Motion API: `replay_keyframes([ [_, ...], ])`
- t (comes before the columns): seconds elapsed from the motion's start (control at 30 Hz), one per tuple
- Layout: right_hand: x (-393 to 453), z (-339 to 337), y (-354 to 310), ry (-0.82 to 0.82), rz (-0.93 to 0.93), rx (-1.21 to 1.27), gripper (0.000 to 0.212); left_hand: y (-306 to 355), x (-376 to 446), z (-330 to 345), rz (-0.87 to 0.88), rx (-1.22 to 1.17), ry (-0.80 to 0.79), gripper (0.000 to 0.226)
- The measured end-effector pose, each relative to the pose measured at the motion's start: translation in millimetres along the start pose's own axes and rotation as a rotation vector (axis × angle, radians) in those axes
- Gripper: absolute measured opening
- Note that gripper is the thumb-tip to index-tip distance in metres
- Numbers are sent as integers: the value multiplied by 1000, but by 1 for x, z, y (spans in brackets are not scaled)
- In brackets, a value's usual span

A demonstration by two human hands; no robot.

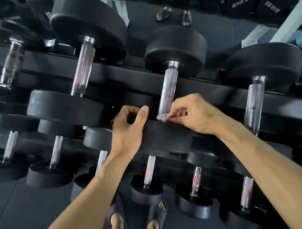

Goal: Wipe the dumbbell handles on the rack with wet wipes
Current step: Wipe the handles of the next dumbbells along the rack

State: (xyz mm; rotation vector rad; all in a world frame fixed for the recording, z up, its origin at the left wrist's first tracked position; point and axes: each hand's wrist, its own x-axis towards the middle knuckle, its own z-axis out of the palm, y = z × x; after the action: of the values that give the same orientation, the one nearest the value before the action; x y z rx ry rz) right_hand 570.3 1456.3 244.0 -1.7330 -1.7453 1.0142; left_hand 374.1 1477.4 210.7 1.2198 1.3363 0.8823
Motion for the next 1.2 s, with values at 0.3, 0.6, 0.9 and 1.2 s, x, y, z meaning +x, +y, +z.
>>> replay_keyframes([
  [0.3,20,-13,5,373,-20,135,20,3,-6,3,-29,3,29,45],
  [0.6,37,-2,-14,577,-36,81,28,12,-20,10,-9,229,78,23],
  [0.9,6,20,-19,566,180,152,23,5,-18,7,4,168,24,30],
  [1.2,3,20,-6,459,362,647,14,1,-15,7,11,129,15,38],
])
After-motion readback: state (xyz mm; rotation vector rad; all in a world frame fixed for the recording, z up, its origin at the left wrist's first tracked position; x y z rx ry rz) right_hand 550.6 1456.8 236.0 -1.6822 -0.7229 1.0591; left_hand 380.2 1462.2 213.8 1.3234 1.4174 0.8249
